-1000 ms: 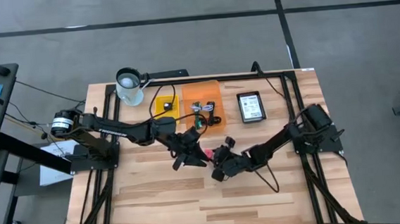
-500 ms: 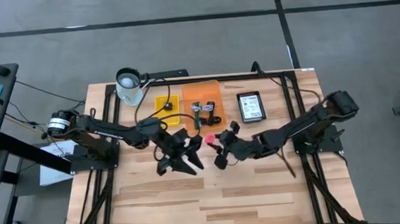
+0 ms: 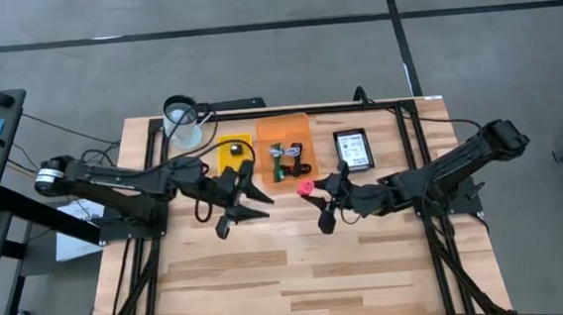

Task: Pick and place items into bin
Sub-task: Put the pink charger adapter into the yellow bin

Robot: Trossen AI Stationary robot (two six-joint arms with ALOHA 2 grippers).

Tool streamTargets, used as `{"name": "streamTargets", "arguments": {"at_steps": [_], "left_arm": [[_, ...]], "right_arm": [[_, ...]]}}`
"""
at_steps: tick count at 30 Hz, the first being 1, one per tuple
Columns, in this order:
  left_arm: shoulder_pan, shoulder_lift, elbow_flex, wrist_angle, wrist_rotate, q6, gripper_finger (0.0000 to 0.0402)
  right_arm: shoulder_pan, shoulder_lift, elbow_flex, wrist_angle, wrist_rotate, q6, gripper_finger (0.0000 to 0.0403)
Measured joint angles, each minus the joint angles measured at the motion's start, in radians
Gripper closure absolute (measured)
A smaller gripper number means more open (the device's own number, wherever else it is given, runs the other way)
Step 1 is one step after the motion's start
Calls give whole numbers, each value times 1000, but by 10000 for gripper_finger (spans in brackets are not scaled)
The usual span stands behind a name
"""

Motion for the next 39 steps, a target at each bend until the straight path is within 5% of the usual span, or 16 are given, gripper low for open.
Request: {"name": "streamTargets", "arguments": {"at_steps": [10,22,39], "left_arm": [[10,-27,0,-85,-294,167,258],[77,60,0,-53,-155,95,254],[33,106,2,95,-157,85,182]], "right_arm": [[11,-54,9,25,-120,-30,263],[2,-46,67,2,-270,-132,262],[-34,-46,67,-43,-360,-131,262]]}}
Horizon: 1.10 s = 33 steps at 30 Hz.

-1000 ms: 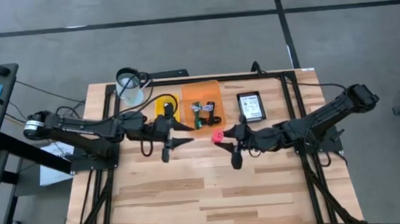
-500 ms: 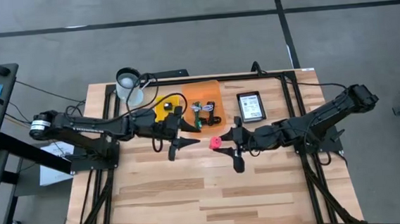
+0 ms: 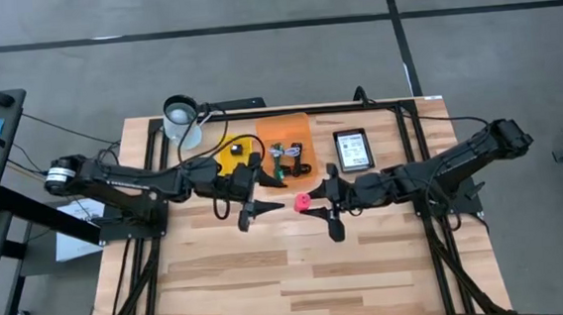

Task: Pick and place items into bin
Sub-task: Put the pink charger adapter into the yellow bin

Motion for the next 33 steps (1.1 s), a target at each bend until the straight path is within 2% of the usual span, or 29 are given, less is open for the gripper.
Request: {"name": "streamTargets", "arguments": {"at_steps": [15,33], "left_arm": [[-4,41,-2,-3,-52,3,181],[-4,79,-1,45,-33,-2,181]], "right_arm": [[-20,0,4,3,-39,-12,262],[-57,0,4,40,-59,-27,262]]}}
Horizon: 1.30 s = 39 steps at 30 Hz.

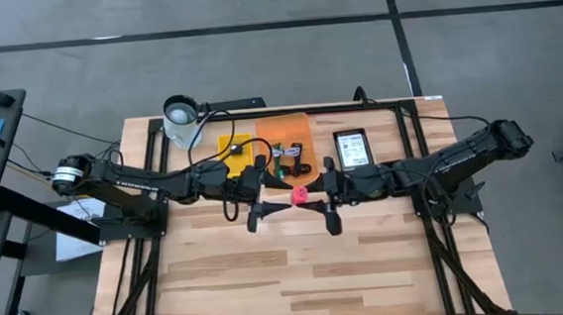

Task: Pick and place items into bin
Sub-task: Put the pink charger adapter into the yellow bin

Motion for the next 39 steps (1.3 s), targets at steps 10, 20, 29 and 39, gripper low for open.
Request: {"name": "streamTargets", "arguments": {"at_steps": [10,20,29,39], "left_arm": [[3,0,0,61,-37,10,181],[3,-1,0,78,-39,10,181],[3,-1,0,99,-50,14,181],[3,0,0,124,-53,16,181]], "right_arm": [[-28,0,0,9,-26,-1,262],[-50,0,0,66,-54,-26,262],[-52,0,0,67,-64,-27,262],[-61,0,0,112,-65,-48,262]]}}
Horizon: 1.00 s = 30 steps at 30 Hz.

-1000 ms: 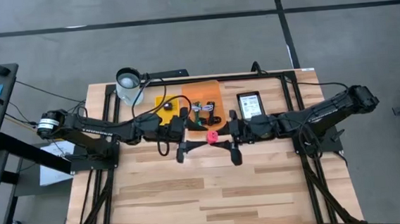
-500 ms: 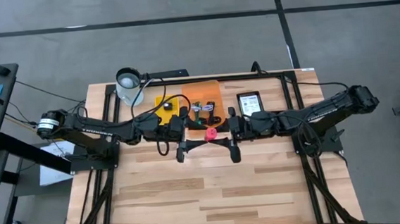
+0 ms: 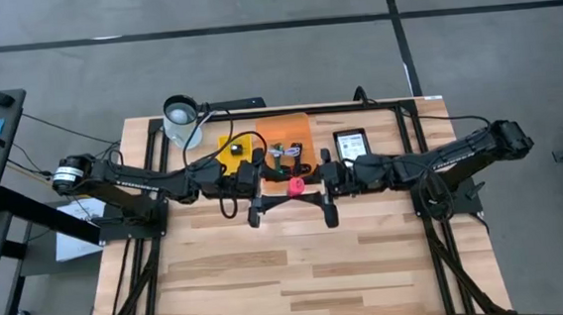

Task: Pick and place items into bin
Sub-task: Put the pink charger adapter into the yellow bin

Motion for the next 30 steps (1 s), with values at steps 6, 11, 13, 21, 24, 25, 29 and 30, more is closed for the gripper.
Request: {"name": "streamTargets", "arguments": {"at_steps": [6,11,13,21,24,25,29,30], "left_arm": [[0,54,15,69,2,-14,181],[0,115,70,64,27,-27,181],[0,135,89,65,36,-27,181],[0,147,122,26,42,16,181],[-1,147,124,22,44,21,182],[-1,147,124,11,43,26,182],[-1,147,125,-8,36,29,182],[-1,147,125,-7,36,26,182]], "right_arm": [[-5,0,0,1,-11,-3,262],[-2,1,0,-9,-15,-2,262],[-2,1,0,-11,-15,-3,262],[1,1,0,-32,-14,-2,262],[1,1,0,-32,-14,-2,262],[1,1,0,-34,-14,-2,262],[1,1,0,-41,-14,-2,262],[1,1,0,-41,-14,-2,262]]}}
